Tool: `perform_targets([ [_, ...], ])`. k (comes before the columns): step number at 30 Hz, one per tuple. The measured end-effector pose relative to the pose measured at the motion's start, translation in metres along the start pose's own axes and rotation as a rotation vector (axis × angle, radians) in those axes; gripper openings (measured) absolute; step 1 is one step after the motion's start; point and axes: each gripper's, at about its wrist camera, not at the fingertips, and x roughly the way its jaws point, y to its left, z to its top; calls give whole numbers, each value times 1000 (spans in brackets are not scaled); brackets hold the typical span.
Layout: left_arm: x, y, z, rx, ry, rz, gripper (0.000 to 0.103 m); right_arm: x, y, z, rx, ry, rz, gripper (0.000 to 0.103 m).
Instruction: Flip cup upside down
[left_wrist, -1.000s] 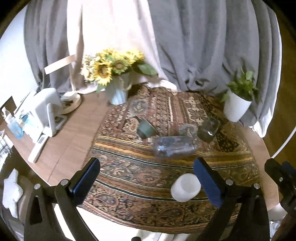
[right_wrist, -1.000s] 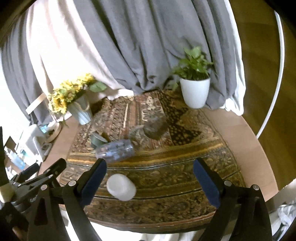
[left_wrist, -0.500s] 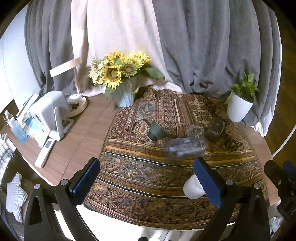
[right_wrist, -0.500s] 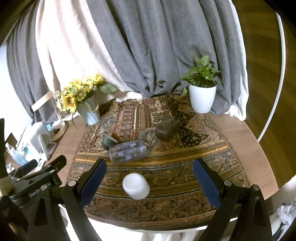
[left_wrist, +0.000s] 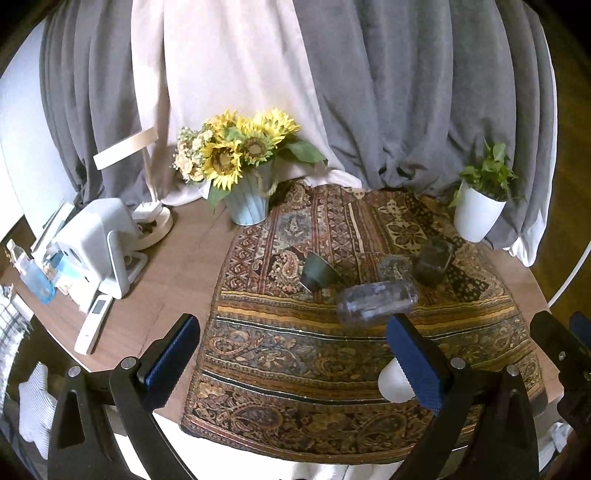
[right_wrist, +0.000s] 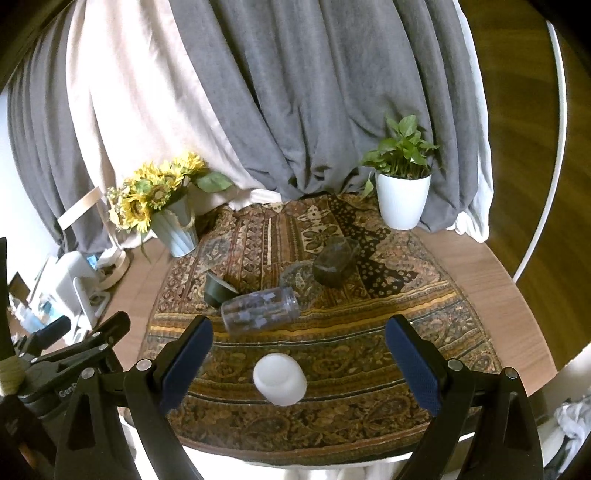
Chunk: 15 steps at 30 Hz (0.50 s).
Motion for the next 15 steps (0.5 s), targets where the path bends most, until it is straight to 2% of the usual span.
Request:
perform_targets([
  [15, -3, 0, 1, 10, -21, 13, 103, 1, 4, 3, -15, -2, -1, 95],
])
